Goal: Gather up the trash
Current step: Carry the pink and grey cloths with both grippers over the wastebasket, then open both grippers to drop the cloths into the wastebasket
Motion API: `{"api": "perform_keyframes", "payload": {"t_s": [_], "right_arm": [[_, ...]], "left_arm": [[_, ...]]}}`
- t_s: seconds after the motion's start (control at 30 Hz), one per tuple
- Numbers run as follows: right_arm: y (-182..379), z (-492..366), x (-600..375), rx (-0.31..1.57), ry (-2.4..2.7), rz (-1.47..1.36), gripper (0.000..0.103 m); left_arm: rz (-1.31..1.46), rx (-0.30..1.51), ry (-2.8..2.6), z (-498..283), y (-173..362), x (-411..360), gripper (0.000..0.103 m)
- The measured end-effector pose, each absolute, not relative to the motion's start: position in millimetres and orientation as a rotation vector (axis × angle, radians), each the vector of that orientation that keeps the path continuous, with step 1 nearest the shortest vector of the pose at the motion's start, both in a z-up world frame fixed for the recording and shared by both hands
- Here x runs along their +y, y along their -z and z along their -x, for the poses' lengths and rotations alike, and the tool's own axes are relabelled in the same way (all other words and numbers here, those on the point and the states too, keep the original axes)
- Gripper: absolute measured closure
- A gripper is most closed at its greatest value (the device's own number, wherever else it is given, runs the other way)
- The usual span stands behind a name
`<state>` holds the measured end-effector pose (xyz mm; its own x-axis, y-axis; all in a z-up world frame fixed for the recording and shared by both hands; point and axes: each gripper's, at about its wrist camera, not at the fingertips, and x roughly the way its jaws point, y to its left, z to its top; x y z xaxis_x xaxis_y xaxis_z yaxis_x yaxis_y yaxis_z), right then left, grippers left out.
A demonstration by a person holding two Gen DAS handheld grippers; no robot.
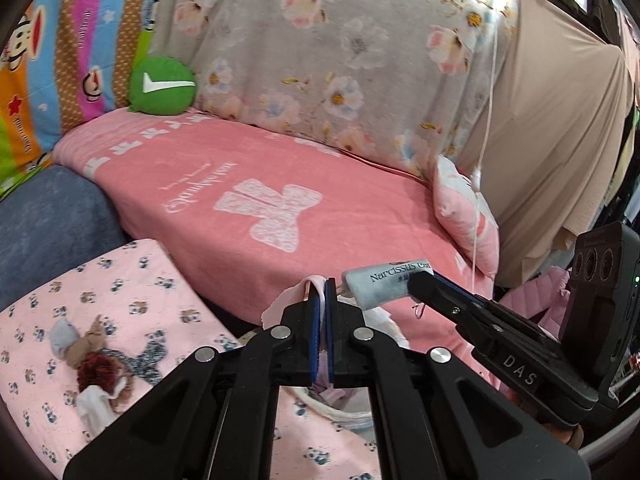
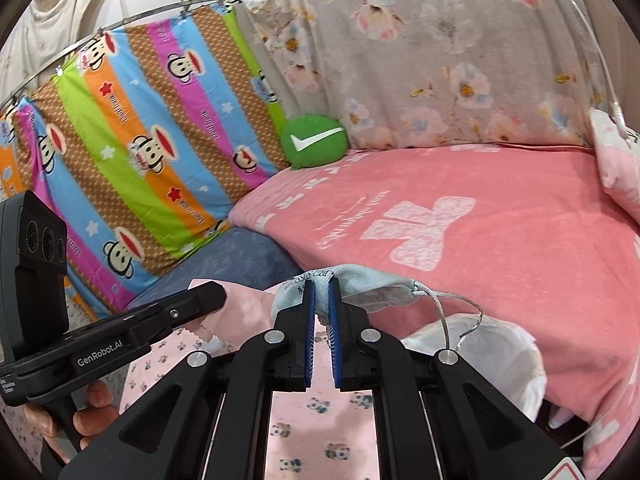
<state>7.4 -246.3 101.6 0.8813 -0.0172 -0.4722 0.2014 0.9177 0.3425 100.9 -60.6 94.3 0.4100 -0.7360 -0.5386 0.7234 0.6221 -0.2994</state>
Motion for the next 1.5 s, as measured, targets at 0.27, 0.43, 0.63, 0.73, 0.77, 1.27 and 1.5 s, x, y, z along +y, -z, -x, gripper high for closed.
{"api": "perform_keyframes", "payload": {"t_s": [0.27, 0.43, 0.63, 0.73, 0.77, 1.27, 1.5], "right_arm": [[-89, 21, -290, 0.482, 0.190, -0.425, 0.095], [-82, 30, -307, 0.485, 0.213, -0.440, 0.095], [-76, 33, -319, 0.491, 0.237, -0.445, 0.093], [-74, 34, -324, 0.489, 0.245, -0.452, 0.089], [-74, 34, -325, 0.487, 0.247, -0.454, 0.089], [-74, 34, -326, 0.479, 0.244, -0.458, 0.083], [-70, 30, -318, 0.491, 0.232, -0.452, 0.079]], "left_arm": [[-0.030, 0.735, 0.984, -84, -83, -109, 0.101], [-0.055, 0.760, 1.001, -78, -74, -129, 0.101], [-0.080, 0.744, 1.012, -70, -69, -145, 0.101], [-0.091, 0.748, 1.011, -69, -69, -149, 0.101], [-0.094, 0.751, 1.007, -70, -69, -150, 0.100], [-0.067, 0.714, 0.932, -77, -71, -141, 0.050], [-0.029, 0.724, 0.885, -85, -65, -120, 0.050]]}}
